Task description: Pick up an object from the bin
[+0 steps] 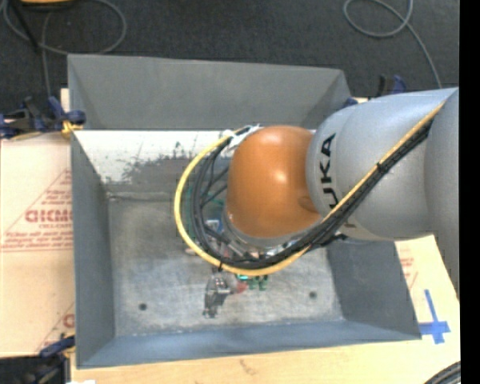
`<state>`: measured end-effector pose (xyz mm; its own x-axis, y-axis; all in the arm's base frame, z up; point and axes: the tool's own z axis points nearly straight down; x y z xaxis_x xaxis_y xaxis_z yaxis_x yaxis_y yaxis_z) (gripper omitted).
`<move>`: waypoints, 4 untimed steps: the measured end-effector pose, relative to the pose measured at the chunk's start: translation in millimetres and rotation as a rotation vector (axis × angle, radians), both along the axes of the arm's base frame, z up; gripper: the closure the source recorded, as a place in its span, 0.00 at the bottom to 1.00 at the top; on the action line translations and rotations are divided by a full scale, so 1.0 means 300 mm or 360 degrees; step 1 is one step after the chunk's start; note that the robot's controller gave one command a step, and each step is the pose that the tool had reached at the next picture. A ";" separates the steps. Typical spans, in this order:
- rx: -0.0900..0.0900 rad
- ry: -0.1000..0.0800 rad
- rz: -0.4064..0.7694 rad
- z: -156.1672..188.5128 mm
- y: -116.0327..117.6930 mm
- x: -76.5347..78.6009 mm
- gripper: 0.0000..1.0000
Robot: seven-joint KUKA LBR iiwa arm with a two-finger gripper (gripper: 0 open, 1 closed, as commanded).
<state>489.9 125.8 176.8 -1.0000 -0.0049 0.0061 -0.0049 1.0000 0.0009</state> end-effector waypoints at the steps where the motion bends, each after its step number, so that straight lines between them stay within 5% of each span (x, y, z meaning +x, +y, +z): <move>1: 0.0002 -0.0013 -0.0006 0.014 -0.002 0.006 0.00; 2: -0.0001 -0.0022 0.0108 -0.145 -0.060 0.008 0.00; 3: -0.0003 -0.0002 0.0235 -0.209 -0.136 0.032 0.00; 4: -0.0003 -0.0021 0.0374 -0.272 -0.163 0.069 0.00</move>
Offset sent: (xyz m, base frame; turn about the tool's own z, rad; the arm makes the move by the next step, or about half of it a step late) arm -0.0009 -0.0383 -0.1068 -0.1548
